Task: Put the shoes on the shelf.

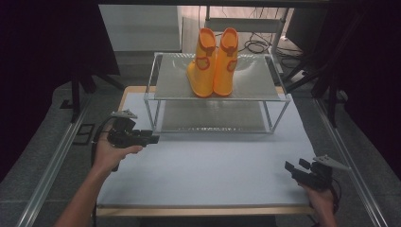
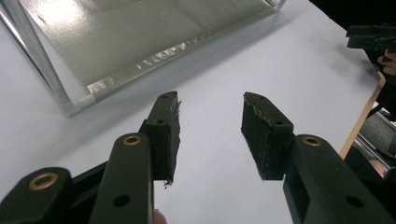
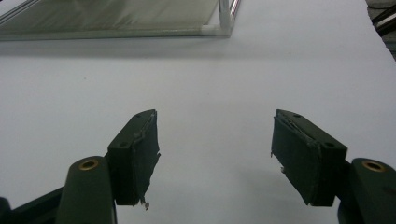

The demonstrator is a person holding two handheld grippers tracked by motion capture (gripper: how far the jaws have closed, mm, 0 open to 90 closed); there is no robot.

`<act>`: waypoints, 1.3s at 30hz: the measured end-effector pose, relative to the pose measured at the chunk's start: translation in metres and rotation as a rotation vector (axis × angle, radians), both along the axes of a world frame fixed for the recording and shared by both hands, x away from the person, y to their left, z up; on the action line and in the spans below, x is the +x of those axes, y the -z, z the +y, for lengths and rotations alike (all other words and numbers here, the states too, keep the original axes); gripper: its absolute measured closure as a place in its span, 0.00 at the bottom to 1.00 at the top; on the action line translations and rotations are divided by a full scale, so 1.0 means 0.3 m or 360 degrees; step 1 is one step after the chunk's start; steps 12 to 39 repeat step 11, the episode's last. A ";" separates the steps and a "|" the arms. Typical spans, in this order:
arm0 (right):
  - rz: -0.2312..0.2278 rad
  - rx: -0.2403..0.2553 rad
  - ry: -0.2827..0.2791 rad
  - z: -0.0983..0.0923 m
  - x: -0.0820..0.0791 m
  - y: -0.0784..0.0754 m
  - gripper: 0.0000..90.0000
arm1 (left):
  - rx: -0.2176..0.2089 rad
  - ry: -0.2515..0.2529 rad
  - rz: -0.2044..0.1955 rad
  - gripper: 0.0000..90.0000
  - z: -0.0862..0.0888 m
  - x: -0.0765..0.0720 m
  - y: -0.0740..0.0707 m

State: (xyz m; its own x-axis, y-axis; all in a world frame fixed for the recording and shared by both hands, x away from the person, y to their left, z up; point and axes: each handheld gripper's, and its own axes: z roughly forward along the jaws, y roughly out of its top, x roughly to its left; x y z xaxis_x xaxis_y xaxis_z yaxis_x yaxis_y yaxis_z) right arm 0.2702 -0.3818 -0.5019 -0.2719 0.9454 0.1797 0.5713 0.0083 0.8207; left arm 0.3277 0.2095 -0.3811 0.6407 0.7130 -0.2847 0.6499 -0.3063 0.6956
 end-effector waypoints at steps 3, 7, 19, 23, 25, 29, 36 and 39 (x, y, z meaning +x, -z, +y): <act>-0.0004 0.0002 0.0001 0.000 -0.001 -0.002 0.35 | 0.0001 0.0004 0.0002 0.63 -0.003 0.001 -0.003; -0.0011 0.0005 0.0004 -0.002 -0.003 -0.005 0.35 | 0.0002 0.0018 0.0002 0.62 -0.012 0.002 -0.001; -0.0022 0.0002 0.0009 -0.003 -0.002 -0.007 0.35 | -0.0009 0.0010 0.0006 0.61 -0.016 0.002 0.011; -0.0022 0.0002 0.0009 -0.003 -0.002 -0.007 0.35 | -0.0009 0.0010 0.0006 0.61 -0.016 0.002 0.011; -0.0022 0.0002 0.0009 -0.003 -0.002 -0.007 0.35 | -0.0009 0.0010 0.0006 0.61 -0.016 0.002 0.011; -0.0022 0.0002 0.0009 -0.003 -0.002 -0.007 0.35 | -0.0009 0.0010 0.0006 0.61 -0.016 0.002 0.011; -0.0022 0.0002 0.0009 -0.003 -0.002 -0.007 0.35 | -0.0009 0.0010 0.0006 0.61 -0.016 0.002 0.011; -0.0022 0.0002 0.0009 -0.003 -0.002 -0.007 0.35 | -0.0009 0.0010 0.0006 0.61 -0.016 0.002 0.011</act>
